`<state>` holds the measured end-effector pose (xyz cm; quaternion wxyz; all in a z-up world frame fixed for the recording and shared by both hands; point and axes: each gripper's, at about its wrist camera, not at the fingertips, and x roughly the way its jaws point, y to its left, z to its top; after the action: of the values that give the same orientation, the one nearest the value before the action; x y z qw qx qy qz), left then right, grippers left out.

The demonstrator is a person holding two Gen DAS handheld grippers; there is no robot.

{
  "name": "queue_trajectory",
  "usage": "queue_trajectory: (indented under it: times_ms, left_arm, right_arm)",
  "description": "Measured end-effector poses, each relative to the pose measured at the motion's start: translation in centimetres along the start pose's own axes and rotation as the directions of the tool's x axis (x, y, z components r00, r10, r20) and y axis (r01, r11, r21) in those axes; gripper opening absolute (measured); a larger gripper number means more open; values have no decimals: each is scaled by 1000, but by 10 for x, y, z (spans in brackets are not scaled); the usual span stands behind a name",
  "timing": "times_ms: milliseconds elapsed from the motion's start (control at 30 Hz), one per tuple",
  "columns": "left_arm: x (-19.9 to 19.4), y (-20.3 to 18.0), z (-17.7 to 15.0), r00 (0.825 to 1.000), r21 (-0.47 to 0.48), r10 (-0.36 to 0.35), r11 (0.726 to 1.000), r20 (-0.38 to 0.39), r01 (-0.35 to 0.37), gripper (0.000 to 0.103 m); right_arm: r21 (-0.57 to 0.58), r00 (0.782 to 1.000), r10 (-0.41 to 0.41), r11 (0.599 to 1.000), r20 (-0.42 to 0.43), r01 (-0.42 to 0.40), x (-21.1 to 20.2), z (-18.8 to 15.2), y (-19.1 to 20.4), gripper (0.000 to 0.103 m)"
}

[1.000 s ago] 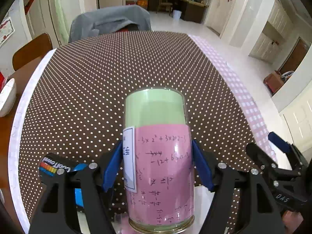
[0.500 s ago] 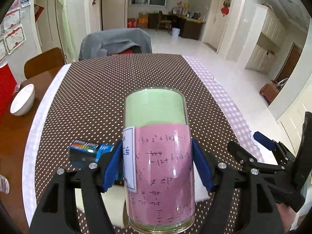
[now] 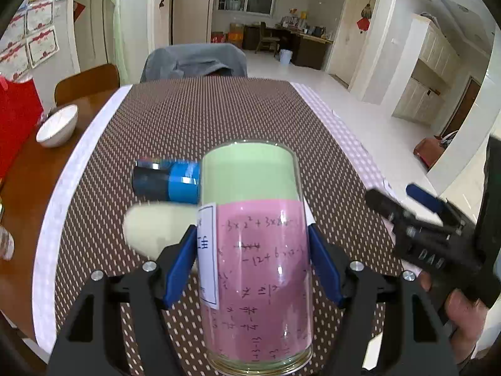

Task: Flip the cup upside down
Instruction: 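Lift the pink cylinder with the left tool and carry it past the cups, then lower the pink cylinder upright onto the tablecloth and open the left tool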

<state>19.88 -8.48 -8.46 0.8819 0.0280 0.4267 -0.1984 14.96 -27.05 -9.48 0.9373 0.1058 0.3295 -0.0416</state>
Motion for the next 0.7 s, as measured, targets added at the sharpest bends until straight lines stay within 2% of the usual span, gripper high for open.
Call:
queue_trajectory:
  times_ms: [233,500,700]
  left_arm:
    - [8,-6,-37,999,-25,-15,1000,-44,14,68]
    - [19,-17,-60,998,-37,-1,999,-66,-1,68]
    - [37,-19,-74,995,-60,20,998,-101,-26,68]
  right_arm:
    - [12,1000,-4,1000,5,4,-15,-17,-7,97]
    - [31,1000,4,1000,17,-4,-29,-33,-17,97]
    - [45,998,6,999,67,-9,-46,-32,-26,97]
